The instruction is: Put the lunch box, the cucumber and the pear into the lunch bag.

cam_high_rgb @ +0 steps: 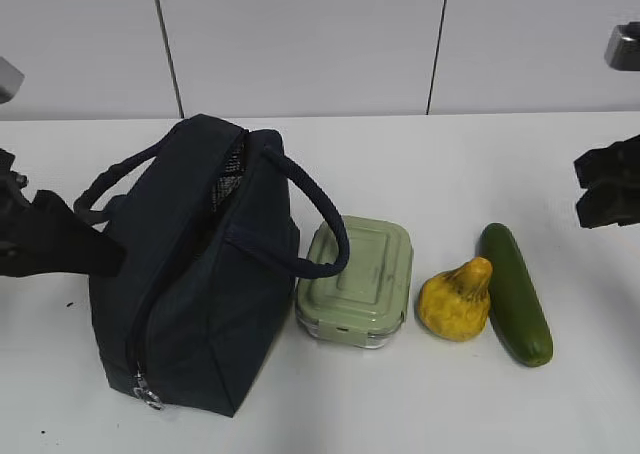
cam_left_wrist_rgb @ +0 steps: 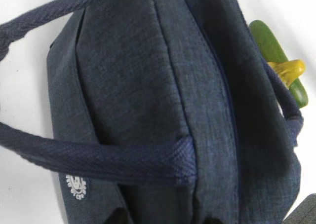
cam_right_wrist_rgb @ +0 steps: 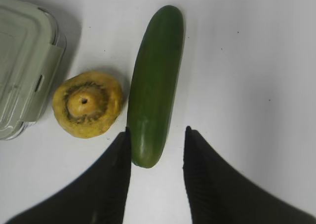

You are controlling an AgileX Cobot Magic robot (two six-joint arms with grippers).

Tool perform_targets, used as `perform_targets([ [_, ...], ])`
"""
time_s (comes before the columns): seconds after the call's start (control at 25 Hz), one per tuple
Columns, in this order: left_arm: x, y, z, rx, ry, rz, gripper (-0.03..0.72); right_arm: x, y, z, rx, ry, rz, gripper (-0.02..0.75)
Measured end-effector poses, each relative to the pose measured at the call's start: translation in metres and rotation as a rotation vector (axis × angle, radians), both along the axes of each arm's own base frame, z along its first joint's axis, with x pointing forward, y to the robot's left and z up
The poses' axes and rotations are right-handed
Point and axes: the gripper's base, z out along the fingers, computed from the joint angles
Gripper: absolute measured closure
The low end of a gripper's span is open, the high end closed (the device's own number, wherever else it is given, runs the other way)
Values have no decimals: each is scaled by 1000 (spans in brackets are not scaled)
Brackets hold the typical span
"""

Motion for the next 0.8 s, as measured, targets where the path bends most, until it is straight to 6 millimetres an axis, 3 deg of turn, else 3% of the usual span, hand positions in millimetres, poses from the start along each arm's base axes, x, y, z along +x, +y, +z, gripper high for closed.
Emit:
perform_targets([
  [0.16, 4, -3, -4, -30, 2, -12, 451, 15, 1, -12, 3, 48, -1, 446],
  [0.28, 7, -4, -7, -31, 10, -24, 613, 26, 2, -19, 11, 74, -5, 446],
  [0.36, 7, -4, -7, -34, 7, -30, 680, 35, 2, -23, 15, 84, -8, 446],
  [0.56, 7, -4, -7, -37, 5, -30, 701, 59, 2, -35, 18, 116, -19, 437],
  [0.8, 7, -4, -7, -42, 4, -29, 701, 96, -1, -60, 26, 188, -33, 307],
])
